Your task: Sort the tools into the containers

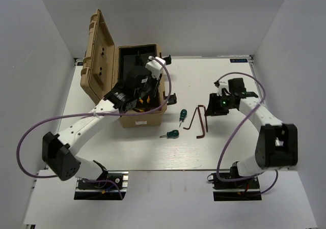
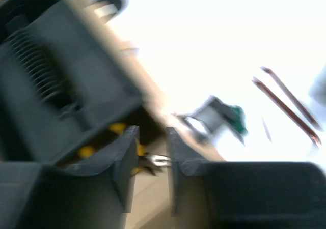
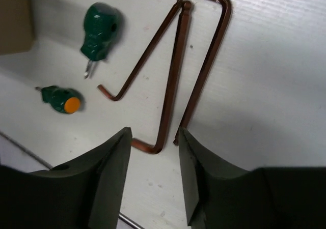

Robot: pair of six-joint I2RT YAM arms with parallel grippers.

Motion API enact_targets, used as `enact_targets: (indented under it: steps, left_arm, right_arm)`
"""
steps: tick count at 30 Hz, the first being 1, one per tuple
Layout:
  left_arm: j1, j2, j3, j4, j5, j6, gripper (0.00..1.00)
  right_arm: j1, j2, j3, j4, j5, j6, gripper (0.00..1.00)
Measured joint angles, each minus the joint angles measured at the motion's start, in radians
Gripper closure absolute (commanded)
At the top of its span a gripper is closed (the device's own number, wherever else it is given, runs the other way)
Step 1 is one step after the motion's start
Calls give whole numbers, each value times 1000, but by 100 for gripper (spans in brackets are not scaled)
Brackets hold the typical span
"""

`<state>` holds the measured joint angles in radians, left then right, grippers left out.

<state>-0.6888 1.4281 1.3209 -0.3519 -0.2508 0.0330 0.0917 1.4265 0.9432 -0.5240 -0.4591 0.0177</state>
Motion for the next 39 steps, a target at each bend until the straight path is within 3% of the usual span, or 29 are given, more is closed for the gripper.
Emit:
enact_targets:
  steps: [3,7,10,16,28,31,32,35,39]
  left_arm:
    - [-43,-71,-40,4,190,58,67]
    - [-119,-62,-50,-26,355,116,43]
    - [-193,22,-51,-57,403,143,33]
    - [-341,206,-85,-131,366,173,25]
    - [-382,164,-144,-130,249,183,22]
    - [-388,161,-154,-116,247,182,22]
    - [-388,161,-156,-111,248,180,22]
    - [-390,161,-161,-86,256,171,22]
    - [-396,161,-162,-56,270,154,21]
  right_arm:
    - [57,106,74,-1,103,0,55]
    - [95,182,119,6,215,0,56]
    - [102,198,126,4,263,0,56]
    - [121,225,159,8,325,0,56]
    - [188,392,212,11,460,28,56]
    - [198,401,222,14,494,34,69]
    - [201,405,225,13,506,39,79]
    - [203,409,228,15,527,53,96]
    - [192,409,228,13,518,69,100]
